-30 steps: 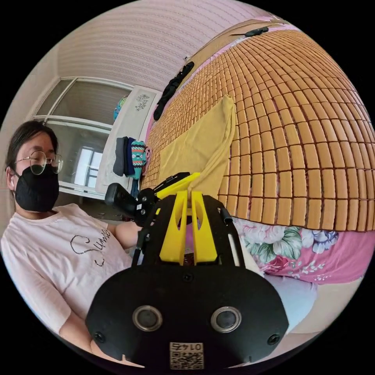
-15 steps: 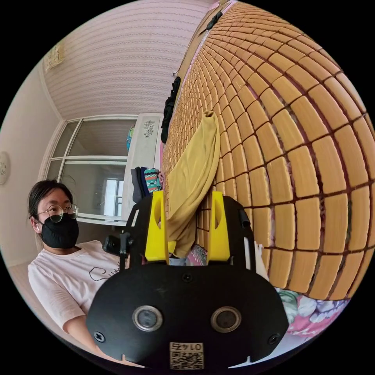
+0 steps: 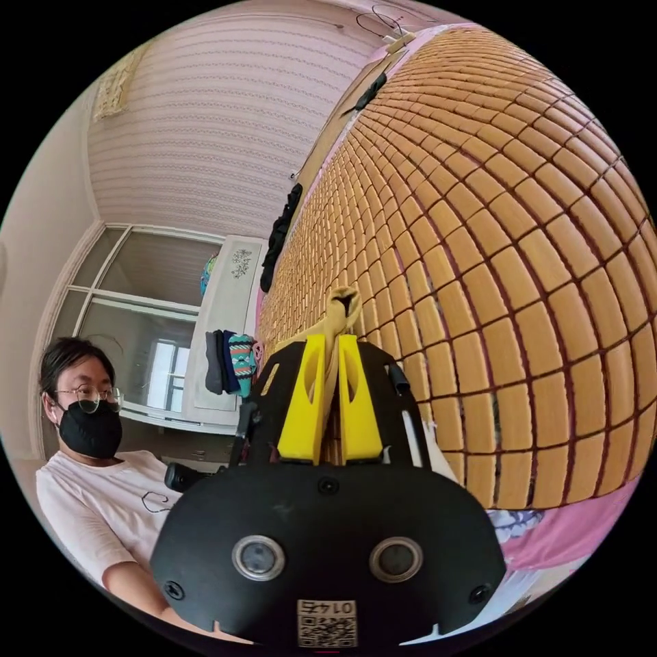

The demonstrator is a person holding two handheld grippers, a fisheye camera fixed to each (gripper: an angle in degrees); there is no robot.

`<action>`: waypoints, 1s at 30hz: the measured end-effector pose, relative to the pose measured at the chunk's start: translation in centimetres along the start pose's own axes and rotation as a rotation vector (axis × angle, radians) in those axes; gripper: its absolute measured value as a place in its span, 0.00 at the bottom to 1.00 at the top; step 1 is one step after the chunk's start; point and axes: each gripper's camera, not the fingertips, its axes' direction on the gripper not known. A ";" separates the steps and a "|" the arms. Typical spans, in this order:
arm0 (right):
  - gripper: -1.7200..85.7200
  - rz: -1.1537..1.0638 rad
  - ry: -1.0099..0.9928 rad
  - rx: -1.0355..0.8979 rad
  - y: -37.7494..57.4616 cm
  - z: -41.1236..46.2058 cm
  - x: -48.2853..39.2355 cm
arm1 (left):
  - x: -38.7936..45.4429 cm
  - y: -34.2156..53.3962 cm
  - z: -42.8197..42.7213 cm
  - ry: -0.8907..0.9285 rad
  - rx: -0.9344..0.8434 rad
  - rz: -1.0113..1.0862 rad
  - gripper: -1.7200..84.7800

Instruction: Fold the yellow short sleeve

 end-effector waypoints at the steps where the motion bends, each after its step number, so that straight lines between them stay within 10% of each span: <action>1: 0.05 -0.023 0.010 0.018 0.4 -1.0 -1.1 | 0.0 -0.4 -0.4 0.012 0.034 -0.002 0.01; 13: 0.05 -0.252 0.026 -0.147 1.1 9.7 -13.6 | -9.3 1.6 -11.5 -0.145 0.276 -0.459 0.01; 30: 0.10 -0.565 0.322 -0.371 8.3 34.4 -20.8 | -19.4 11.0 -16.3 -0.476 -0.003 -0.983 0.10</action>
